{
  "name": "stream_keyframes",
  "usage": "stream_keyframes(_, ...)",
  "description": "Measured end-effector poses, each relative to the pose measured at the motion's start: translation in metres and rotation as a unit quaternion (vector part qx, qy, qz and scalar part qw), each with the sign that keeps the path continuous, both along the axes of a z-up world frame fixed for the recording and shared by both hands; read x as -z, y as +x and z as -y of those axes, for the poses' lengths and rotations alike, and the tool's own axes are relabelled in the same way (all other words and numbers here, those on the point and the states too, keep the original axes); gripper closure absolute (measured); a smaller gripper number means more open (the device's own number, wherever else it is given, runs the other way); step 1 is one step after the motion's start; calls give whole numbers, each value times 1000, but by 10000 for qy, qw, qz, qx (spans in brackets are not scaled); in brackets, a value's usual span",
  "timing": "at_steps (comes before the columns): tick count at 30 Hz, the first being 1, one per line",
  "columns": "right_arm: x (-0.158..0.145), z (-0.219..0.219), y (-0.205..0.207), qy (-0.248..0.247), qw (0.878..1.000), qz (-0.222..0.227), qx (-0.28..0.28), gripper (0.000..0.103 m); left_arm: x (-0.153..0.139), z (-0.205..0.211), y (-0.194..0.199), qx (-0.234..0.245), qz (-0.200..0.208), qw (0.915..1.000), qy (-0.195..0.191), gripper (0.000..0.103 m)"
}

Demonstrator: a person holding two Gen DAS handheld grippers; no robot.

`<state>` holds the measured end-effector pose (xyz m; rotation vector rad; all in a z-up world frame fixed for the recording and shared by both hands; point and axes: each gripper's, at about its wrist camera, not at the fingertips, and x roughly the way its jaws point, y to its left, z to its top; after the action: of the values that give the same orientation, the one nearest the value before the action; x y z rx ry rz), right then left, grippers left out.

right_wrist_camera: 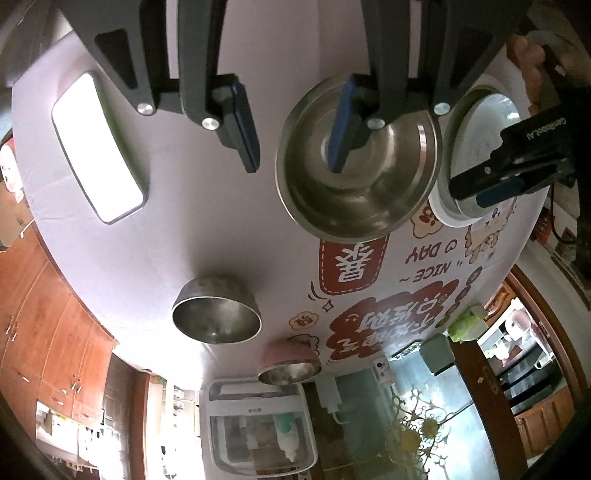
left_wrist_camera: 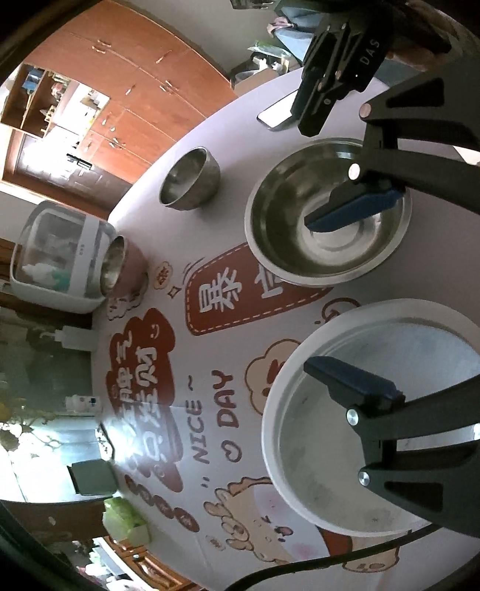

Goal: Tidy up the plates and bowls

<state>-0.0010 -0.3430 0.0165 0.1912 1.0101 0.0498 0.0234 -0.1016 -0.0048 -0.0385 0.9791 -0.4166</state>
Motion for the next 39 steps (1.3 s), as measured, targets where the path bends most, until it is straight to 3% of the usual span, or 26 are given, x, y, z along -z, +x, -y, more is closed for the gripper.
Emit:
stream_keyframes(10, -13, 4, -1, 48, 9998, 182, -85, 65, -25, 6, -4, 19, 345, 9994, 12, 33)
stream_keyframes(18, -54, 15, 16, -14, 9989, 447, -165, 65, -79, 15, 20, -76, 852, 9963, 87, 25)
stream_keyframes(25, -106, 37, 55, -169, 9973, 657, -274, 65, -130, 27, 62, -121, 1147, 9932, 148, 25)
stream_keyframes(30, -136, 59, 93, -315, 9966, 735, -212, 65, -154, 43, 102, -56, 1144, 9931, 235, 24)
stream_keyframes(39, -162, 100, 181, -326, 9974, 640, -64, 65, -160, 86, 197, -99, 950, 9945, 435, 25)
